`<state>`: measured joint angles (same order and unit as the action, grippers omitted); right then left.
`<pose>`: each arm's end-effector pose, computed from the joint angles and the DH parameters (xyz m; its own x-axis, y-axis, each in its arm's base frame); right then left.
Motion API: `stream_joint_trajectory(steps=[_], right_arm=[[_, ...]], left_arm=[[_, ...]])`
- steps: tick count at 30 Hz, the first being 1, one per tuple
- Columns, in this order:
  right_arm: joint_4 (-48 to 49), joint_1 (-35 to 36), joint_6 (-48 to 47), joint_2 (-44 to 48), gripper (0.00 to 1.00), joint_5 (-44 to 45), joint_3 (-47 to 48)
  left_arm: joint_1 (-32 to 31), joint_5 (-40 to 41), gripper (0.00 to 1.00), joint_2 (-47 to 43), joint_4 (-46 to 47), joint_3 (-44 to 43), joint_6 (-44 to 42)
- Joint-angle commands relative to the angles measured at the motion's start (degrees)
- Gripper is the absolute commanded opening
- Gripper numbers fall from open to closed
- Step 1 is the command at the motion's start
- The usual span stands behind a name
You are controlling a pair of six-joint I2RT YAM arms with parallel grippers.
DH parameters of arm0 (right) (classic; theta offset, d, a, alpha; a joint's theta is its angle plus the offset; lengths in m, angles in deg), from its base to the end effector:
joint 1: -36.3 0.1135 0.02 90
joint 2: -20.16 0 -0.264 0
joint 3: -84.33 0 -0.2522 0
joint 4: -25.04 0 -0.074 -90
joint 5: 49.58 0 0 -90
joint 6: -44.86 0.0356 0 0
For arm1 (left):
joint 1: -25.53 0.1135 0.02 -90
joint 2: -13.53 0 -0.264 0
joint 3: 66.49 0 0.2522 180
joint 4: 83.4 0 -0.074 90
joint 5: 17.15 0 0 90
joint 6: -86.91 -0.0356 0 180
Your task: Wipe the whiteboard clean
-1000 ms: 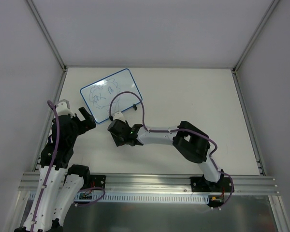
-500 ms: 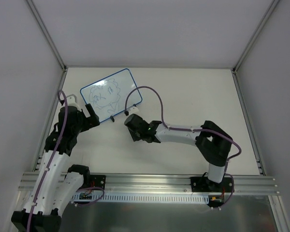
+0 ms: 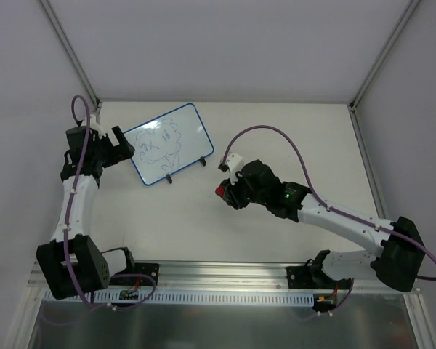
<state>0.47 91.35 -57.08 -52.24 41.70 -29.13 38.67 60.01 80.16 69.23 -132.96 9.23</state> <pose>0.1642 0.2336 0.2839 -0.1166 -0.5279 -0.8413 -0.8510 0.4899 -0.1895 0.2588 0.0523 0.3049 -0.4334 -0.3148 -0.8444 -0.1251 0.9489 -0.2896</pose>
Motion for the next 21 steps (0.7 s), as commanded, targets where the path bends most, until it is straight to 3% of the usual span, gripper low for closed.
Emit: stream_joint_trajectory(steps=[1,3,15,21], right_arm=[[-1.0,-0.3,-5.6,3.0,0.18,-6.7,0.1],[-1.8,-0.4,-6.1,3.1,0.18,-7.7,1.6],[-7.7,-0.6,-6.4,0.1,0.19,-7.6,8.9],[-9.6,-0.6,-6.5,-1.7,0.19,-7.0,11.9]], left_arm=[[2.6,-13.2,0.99,4.3,7.9,-4.4,-2.7],[5.3,-20.2,0.99,8.2,10.3,-5.4,-2.9],[12.7,-42.9,0.88,27.1,13.4,-13.9,-8.7],[13.0,-45.8,0.8,30.9,15.5,-14.4,-10.2]])
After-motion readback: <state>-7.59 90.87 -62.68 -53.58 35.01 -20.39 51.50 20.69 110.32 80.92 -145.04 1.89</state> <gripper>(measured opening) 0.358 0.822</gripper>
